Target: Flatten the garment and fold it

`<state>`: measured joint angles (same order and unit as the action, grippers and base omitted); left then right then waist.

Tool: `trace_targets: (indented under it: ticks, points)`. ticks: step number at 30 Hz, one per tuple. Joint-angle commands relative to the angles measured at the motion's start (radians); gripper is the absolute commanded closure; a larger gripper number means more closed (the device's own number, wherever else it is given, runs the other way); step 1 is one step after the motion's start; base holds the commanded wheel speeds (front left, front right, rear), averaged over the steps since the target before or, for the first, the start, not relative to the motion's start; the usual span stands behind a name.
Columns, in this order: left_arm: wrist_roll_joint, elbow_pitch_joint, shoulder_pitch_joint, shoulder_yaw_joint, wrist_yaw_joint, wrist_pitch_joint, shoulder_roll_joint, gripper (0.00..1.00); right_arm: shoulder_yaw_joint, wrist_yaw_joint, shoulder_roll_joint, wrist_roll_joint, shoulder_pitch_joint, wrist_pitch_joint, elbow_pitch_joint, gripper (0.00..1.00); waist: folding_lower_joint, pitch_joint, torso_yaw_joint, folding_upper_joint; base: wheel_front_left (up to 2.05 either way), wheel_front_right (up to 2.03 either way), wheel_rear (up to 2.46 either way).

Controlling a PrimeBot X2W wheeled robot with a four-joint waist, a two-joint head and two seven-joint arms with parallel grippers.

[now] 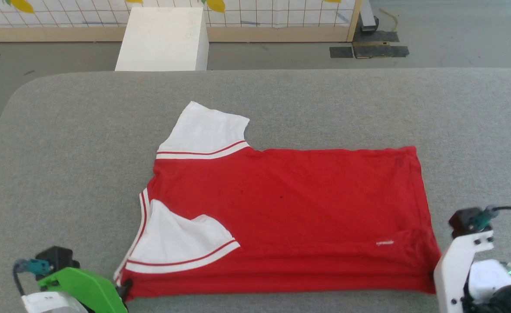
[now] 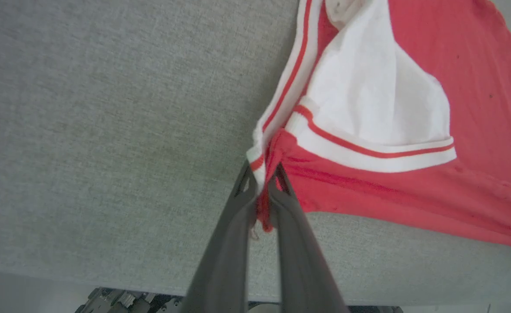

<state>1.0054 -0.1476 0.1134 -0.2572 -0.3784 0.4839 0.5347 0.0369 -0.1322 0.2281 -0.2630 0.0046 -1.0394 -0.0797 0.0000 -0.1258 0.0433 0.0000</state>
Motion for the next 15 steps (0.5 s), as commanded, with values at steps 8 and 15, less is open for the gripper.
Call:
trace_targets:
  ticks: [8, 15]
  points:
    - [0.015, 0.068, -0.028, -0.001, 0.022, -0.005, -0.016, 0.00, -0.014, 0.002, -0.022, 0.012, 0.001, 0.061, 0.074, 0.00, 0.0000, 0.018, -0.009, 0.0000, 0.00, 0.00, 0.00]
    - [-0.034, -0.044, -0.065, 0.064, 0.025, -0.056, 0.063, 0.00, 0.075, 0.002, -0.024, -0.010, -0.063, 0.126, -0.018, 0.00, 0.0000, 0.037, -0.019, 0.0000, 0.00, 0.00, 0.00]
